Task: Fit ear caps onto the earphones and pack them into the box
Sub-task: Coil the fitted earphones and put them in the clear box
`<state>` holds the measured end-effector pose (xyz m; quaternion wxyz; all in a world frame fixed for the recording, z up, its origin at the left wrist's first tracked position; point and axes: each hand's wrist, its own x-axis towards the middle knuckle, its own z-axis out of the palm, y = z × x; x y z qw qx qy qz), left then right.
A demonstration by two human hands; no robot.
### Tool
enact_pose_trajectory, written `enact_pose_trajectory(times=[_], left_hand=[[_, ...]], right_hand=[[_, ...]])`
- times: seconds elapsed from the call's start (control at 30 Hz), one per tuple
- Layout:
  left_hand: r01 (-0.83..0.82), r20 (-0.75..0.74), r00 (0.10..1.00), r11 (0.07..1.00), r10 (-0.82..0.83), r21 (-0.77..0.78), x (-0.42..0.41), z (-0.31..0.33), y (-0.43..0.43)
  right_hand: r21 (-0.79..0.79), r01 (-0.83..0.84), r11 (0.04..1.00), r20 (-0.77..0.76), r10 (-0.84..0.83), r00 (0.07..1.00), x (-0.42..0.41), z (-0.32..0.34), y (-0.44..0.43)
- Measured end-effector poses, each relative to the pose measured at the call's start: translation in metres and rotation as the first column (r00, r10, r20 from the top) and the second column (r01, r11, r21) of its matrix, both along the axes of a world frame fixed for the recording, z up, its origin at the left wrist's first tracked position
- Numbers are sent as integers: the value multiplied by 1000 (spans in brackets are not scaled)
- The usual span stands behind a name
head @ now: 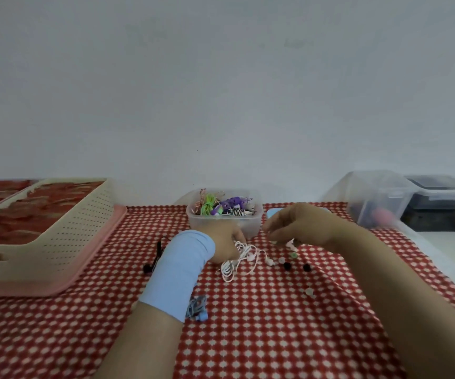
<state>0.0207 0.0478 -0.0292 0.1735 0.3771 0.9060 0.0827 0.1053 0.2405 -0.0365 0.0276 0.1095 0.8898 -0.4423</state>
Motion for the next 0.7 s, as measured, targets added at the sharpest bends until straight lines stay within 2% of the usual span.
enact_pose_trajectory(times=[0.1, 0.23, 0.37, 0.47, 0.6, 0.7], left_hand=[[-13, -26, 1000, 1000, 12, -26, -1, -3, 0], [-32, -36, 999, 999, 31, -24, -2, -3, -1], [-40, -42, 998, 988, 46, 148, 0, -3, 7], [5, -76, 997, 963, 16, 270, 5, -10, 17], [19, -113, 994, 981, 3, 193, 6, -20, 19], [-14, -60, 998, 988, 24, 154, 1, -23, 15]], right_hand=[[203, -51, 978, 52, 41, 998, -4, 2, 4], [351, -132, 927, 169, 76, 983, -5, 2, 3], [471, -151, 869, 223, 49, 974, -7, 0, -6], [531, -170, 830, 262, 30, 964, -8, -3, -10], [525, -169, 834, 264, 29, 964, -9, -6, -11], [511, -158, 845, 267, 19, 964, -12, -10, -14]])
